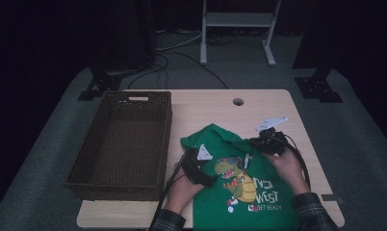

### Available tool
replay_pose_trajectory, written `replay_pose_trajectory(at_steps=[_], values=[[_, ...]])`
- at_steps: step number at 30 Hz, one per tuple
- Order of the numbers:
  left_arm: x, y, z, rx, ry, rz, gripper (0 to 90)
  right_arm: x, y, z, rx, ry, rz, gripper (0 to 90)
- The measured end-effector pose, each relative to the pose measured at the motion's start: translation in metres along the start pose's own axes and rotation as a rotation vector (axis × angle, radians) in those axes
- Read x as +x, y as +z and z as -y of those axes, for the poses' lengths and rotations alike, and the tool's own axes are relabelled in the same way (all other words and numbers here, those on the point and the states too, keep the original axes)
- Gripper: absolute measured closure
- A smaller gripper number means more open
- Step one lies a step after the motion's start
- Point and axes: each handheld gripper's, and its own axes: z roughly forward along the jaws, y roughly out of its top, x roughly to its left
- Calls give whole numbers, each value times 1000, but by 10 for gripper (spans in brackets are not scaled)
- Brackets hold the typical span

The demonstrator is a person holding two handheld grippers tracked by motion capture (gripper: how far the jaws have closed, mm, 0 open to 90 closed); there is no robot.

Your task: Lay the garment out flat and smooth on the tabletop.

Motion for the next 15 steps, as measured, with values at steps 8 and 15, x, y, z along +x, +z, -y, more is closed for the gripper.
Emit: replay_pose_trajectory(at_steps=[8,15], values=[[0,0,0,0,0,0,0,-6,-2,-5,6,0,17,844],[0,0,0,-1,0,0,0,-12,-4,-8,9,9,32,843]])
